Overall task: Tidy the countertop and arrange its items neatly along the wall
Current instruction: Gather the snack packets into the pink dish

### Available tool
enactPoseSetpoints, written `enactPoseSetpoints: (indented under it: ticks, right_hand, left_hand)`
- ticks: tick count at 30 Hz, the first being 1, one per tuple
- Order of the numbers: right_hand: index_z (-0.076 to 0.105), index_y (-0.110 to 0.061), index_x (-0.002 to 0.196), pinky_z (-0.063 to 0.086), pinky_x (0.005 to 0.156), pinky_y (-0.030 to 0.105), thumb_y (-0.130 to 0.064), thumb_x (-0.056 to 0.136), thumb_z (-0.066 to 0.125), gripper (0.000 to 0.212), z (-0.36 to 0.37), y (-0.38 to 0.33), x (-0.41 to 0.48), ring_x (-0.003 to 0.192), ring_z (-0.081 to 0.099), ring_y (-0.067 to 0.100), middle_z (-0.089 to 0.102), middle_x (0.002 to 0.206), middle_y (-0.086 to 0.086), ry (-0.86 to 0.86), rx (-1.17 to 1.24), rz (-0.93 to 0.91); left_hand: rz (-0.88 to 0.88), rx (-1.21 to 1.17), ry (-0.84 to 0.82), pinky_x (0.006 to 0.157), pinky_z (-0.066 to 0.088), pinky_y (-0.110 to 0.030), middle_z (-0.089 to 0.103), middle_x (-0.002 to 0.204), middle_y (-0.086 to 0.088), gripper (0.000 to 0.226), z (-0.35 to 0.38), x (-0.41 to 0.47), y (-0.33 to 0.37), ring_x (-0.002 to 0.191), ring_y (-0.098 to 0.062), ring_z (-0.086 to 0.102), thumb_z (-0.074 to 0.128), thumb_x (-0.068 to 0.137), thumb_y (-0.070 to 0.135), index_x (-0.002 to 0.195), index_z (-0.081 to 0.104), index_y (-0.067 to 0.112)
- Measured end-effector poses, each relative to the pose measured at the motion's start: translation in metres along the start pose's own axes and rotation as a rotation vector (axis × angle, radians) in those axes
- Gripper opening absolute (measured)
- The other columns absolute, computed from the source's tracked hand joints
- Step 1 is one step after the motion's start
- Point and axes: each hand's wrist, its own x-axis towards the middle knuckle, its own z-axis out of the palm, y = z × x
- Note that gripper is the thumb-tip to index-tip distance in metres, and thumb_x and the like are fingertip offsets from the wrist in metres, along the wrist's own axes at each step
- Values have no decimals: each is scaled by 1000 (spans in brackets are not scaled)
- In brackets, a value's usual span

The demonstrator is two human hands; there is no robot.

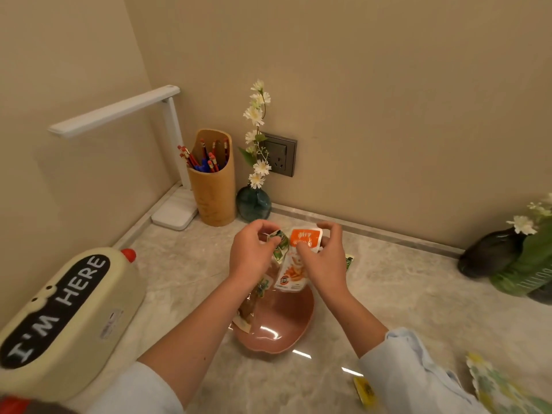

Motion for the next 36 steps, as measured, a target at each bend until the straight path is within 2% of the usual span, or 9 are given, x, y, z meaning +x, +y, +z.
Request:
enactPoseSetpoints:
  ticks: [3, 6, 10, 15, 19, 23, 26, 31, 36]
  right_hand:
    - [47, -43, 113, 59, 73, 40, -27, 80, 65, 40, 0, 14, -20, 81, 69, 11, 67, 88, -11, -44, -120, 7]
    - [53, -40, 107, 58, 77, 39, -27, 81, 65, 31, 1, 28, -37, 89, 67, 11, 66, 96, -12, -111, -185, -8]
    - [55, -42, 112, 53, 86, 35, -40, 78, 65, 35, 1, 40, -48, 98, 59, 12, 61, 105, -7, -167, -445, -47]
    - [65, -31, 118, 40, 99, 30, -30, 77, 68, 41, -3, 45, -51, 116, 41, 17, 51, 118, -5, -151, -679, -200]
    - [67, -27, 114, 37, 98, 24, -19, 86, 60, 30, -8, 51, -50, 119, 41, 16, 52, 120, -4, -168, -578, -157]
    - [65, -24, 115, 35, 98, 24, -13, 88, 54, 31, -14, 51, -48, 120, 43, 16, 54, 121, -2, -166, -506, -149]
    - [65, -24, 115, 36, 101, 28, -12, 88, 55, 31, -24, 47, -44, 122, 43, 17, 54, 124, -2, -134, -489, -142]
    - [61, -25, 120, 37, 101, 31, -11, 85, 56, 39, -60, 44, -33, 126, 42, 20, 53, 132, -2, -71, -533, -91]
    - [57, -29, 128, 38, 102, 37, -18, 85, 55, 44, -98, 50, -25, 130, 39, 24, 50, 139, 0, -86, -660, 67]
  left_hand:
    - [-17, -8, 37, 70, 46, -15, 67, 90, 18, 16, -10, -22, -11, 85, 2, 61, 72, 84, 18, 93, 68, 30]
    - [-19, -42, 67, 72, 46, -13, 68, 91, 18, 17, -19, -37, -17, 87, 2, 61, 71, 84, 15, 93, 68, 29]
    - [-42, -41, 27, 67, 43, -8, 68, 92, 16, 17, -24, -51, -19, 85, 2, 61, 70, 86, 13, 94, 68, 27]
    - [-12, 58, -76, 77, 52, -18, 68, 94, 18, 19, -21, -67, -26, 91, -1, 63, 68, 87, 15, 95, 67, 32]
    - [99, 299, -138, 88, 52, -27, 68, 108, 15, 26, -17, -75, -29, 99, -5, 62, 61, 90, 18, 111, 66, 33]
    - [221, 558, -58, 102, 37, -28, 64, 122, 14, 37, -10, -76, -27, 116, -8, 53, 61, 91, 25, 126, 60, 37]
    - [264, 534, -84, 105, 30, -27, 59, 127, 17, 35, -1, -71, -19, 121, -6, 47, 59, 92, 27, 125, 59, 39]
    - [305, 399, -239, 99, 43, -28, 60, 124, 14, 34, 29, -63, 1, 119, -7, 49, 59, 93, 28, 125, 58, 37]
    - [362, 401, -407, 97, 42, -30, 56, 132, 8, 38, 68, -53, 13, 124, -13, 49, 59, 93, 30, 131, 55, 33]
